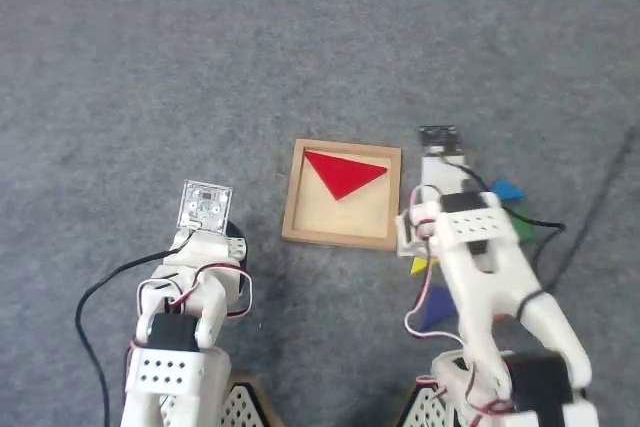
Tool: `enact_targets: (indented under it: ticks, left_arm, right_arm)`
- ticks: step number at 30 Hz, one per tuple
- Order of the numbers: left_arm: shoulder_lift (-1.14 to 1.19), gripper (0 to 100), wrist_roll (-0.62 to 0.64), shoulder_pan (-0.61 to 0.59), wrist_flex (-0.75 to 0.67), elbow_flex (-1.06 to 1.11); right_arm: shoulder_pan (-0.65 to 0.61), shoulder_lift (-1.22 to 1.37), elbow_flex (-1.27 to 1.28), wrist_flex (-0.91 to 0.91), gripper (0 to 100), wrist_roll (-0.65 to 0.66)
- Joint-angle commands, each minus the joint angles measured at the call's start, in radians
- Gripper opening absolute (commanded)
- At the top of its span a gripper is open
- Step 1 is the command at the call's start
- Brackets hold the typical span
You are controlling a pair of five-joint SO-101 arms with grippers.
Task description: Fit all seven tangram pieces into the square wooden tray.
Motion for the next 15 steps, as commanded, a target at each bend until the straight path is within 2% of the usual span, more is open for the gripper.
enact_targets:
  ticks: [1,11,15]
  left_arm:
    - [-0.014,2,0.005,-0.005,0.008,-0.008]
    - [-0.014,2,0.005,-0.005,0.008,-0.008]
    - [-0.014,2,0.005,-0.005,0.008,-0.008]
  right_arm:
    - [-0.033,0.085,-0.066,-0.030,28.8,-0.112]
    - [0.094,0.249,-0.163,-0.002,28.8,-0.275]
    - [0.137,0.257,-0.163,-0.001,28.8,-0.288]
